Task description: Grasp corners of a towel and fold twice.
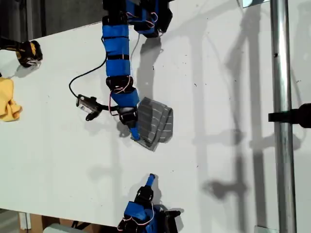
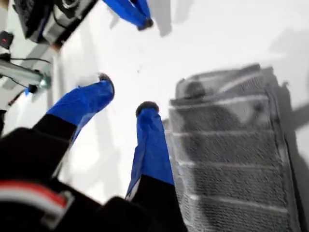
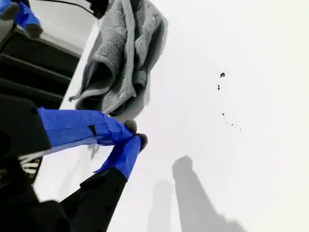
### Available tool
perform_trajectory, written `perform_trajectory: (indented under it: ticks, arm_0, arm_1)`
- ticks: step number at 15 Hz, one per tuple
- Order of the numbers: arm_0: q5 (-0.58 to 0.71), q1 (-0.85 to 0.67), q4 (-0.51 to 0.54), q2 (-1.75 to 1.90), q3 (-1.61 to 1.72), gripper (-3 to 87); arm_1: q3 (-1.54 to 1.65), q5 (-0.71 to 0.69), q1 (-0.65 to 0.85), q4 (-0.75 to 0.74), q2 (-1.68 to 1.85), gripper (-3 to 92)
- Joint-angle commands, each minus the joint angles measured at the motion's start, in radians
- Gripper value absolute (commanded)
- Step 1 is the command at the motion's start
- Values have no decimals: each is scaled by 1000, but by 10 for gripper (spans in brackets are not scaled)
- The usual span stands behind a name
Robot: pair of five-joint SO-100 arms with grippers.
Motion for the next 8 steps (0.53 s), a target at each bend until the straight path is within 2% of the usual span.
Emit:
perform_trajectory:
  ticks: [1,2,3,5,6,8]
  arm_0:
    - [-18,3,-5,8,0,-14]
    - [-21,9,-15,8,2,-14]
    - [-25,9,-20,8,0,-14]
    - [-204,0,-46,8,2,-14]
    - [-305,-11,-23,8,3,-14]
    - [-365,-3,38,8,5,-14]
  arm_1:
    - [-66,-57,-14,104,235,155]
    - [-38,-57,-15,196,316,127]
    - [44,-40,-20,242,419,14]
    - [345,18,-35,236,678,-1]
    - [515,61,-43,225,822,-1]
    - [810,143,-52,213,1069,-1]
